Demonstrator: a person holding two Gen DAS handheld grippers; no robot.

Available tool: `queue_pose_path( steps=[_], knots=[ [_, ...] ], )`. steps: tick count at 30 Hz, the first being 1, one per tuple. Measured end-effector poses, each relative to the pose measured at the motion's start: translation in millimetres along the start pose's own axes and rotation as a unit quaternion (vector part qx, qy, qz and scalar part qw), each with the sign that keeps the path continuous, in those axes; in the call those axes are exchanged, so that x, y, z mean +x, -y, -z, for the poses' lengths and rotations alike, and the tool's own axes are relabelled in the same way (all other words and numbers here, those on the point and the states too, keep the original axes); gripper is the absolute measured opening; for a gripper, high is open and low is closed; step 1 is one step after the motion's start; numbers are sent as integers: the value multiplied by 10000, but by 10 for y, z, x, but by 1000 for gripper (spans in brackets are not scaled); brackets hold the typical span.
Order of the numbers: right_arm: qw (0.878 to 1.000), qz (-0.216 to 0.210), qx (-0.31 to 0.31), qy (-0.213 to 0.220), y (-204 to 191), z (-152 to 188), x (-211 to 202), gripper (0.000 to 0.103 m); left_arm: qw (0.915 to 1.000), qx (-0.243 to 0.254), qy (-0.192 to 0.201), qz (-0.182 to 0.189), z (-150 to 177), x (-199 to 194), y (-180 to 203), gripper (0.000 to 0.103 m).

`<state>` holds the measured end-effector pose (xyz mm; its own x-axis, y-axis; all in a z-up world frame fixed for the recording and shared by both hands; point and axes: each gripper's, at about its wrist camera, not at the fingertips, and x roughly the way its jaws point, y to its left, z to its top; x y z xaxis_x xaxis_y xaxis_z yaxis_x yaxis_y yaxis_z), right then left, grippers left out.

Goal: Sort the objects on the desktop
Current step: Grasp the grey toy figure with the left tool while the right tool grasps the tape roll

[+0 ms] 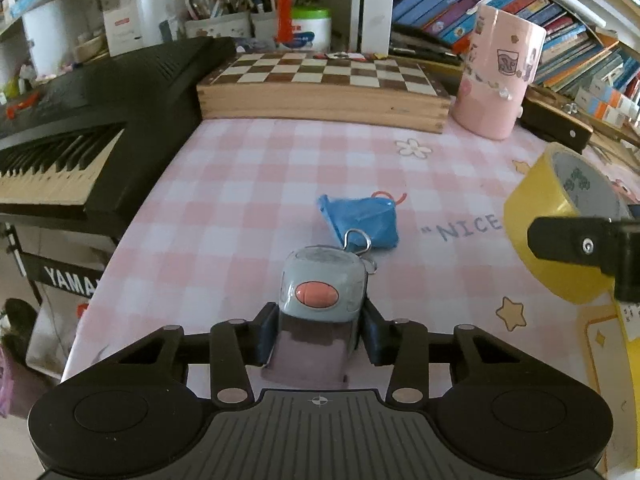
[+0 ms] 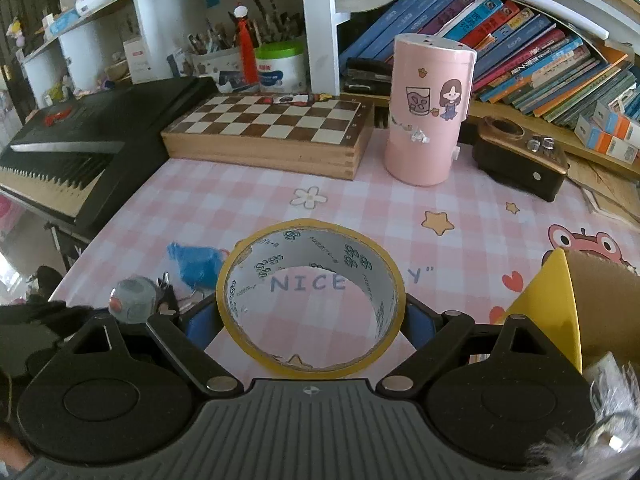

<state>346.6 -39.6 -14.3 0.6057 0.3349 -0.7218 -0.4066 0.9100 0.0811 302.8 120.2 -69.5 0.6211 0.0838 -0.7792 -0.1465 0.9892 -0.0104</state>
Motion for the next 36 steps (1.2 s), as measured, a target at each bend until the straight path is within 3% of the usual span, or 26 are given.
queue_pose_path(
  steps=[19, 36],
  knots=[
    [9992, -54, -323, 248, -279, 359, -676, 90, 9953, -165, 801, 519, 318, -1176, -144, 41],
    [9995, -154, -274, -30, -556, 1038, -1246, 90, 9936, -49, 839, 759, 915, -1741, -287, 41]
  ],
)
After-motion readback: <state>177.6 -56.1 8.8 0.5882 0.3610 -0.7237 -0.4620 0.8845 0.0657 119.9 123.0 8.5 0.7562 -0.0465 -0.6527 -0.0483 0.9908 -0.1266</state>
